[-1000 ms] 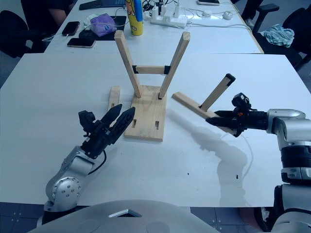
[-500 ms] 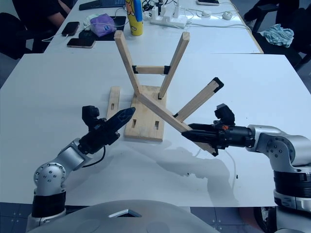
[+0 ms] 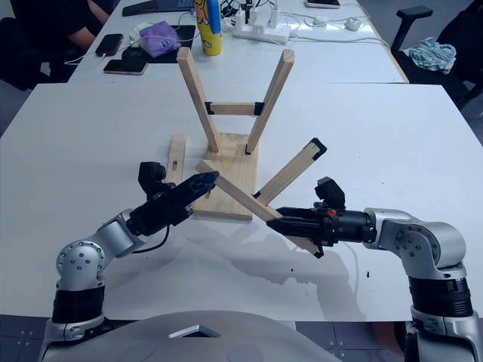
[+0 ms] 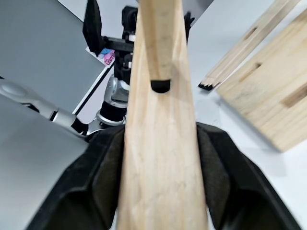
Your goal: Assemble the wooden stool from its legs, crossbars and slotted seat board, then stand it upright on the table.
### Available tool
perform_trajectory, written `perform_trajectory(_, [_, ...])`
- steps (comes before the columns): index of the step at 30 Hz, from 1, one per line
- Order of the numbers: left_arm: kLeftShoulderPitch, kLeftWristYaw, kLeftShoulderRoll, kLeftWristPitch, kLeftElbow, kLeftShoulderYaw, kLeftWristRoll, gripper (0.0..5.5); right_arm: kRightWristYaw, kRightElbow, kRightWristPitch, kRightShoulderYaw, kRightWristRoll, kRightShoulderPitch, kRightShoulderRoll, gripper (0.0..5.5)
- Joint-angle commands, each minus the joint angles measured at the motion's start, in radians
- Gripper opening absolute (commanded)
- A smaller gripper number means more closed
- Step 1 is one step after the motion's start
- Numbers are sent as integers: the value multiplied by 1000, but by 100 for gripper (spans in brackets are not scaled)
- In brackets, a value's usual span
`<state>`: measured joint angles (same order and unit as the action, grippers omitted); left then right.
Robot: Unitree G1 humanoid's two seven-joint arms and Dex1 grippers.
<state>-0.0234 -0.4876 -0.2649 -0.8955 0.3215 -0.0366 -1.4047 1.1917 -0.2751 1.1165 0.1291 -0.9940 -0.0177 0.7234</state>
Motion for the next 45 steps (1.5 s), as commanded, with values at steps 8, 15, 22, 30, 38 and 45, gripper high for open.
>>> perform_trajectory(8, [-12,-49,-48,-33,16,41,73,448,-3,-45,33,-12,-53,21,33,208])
perform_trajectory(15, [-23,-69,-45,-30,30,45,96,352,-20,-40,51,-16,-75,9,24,208])
perform_trajectory(22, [-16,-89,-56,-37,34,35,89,251,-31,-26,41,-17,-78,-9,23,208])
perform_trajectory(30, [-5,-99,-51,-30,29,26,94,209,-27,-19,38,-23,-88,-18,21,208])
perform_trajectory(38, [-6,-101,-52,-17,34,15,98,209,-24,10,-14,-57,-26,-29,28,208])
perform_trajectory(45, [18,-85,-39,44,32,-60,98,202,19,46,-27,-51,-28,-59,57,316])
